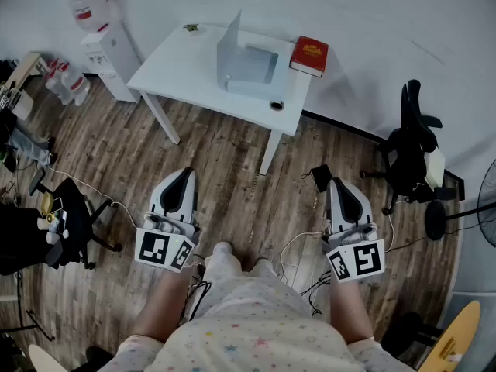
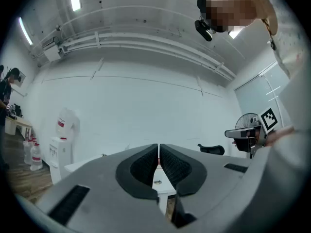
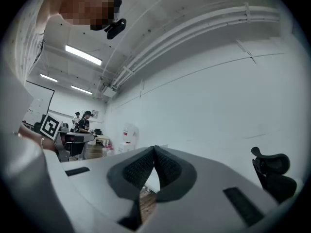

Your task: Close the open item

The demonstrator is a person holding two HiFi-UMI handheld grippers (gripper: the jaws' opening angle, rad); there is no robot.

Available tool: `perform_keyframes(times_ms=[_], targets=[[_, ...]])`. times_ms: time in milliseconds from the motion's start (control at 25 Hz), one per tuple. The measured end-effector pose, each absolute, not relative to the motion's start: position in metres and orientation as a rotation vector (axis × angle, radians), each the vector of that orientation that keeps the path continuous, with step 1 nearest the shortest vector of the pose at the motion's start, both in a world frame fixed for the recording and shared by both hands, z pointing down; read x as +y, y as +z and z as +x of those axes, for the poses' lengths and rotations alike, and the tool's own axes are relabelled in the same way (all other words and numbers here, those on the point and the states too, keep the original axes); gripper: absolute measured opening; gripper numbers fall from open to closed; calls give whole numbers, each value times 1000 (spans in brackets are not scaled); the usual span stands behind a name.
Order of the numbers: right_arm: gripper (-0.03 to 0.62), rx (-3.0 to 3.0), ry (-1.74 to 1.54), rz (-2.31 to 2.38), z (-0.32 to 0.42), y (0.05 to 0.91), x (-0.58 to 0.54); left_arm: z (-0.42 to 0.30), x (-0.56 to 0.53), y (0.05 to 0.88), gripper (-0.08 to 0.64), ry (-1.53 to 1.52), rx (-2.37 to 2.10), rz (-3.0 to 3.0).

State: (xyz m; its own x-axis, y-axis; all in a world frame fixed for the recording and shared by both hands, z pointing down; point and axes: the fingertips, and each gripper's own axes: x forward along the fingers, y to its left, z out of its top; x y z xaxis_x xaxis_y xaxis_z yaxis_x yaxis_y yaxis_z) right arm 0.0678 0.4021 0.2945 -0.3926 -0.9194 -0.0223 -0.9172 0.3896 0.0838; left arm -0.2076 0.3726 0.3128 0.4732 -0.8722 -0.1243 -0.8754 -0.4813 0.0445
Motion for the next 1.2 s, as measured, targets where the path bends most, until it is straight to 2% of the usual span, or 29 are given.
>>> perform_keyframes(times_ms=[840,920,960,1000,1040,1080,1200], targets=[[2,-2713,-101,1671,121,288,431,-134,412,302,23,164,1572,-2649],[19,-2728,-73,1654,124,289,430,-129,410,301,23,164,1574,-2656],[47,-2740,-57,1643,125,290,430,-128,409,301,28,162,1581,-2653],[80,-2751,-43,1635,126,290,430,-127,408,301,72,152,1594,-2642],[100,-2758,-34,1630,127,291,430,-126,407,302,165,137,1611,-2627],[114,-2760,-30,1628,129,292,430,-124,407,303,214,119,1625,-2613],[151,-2764,-20,1616,134,294,428,-118,406,302,261,86,1630,-2591]])
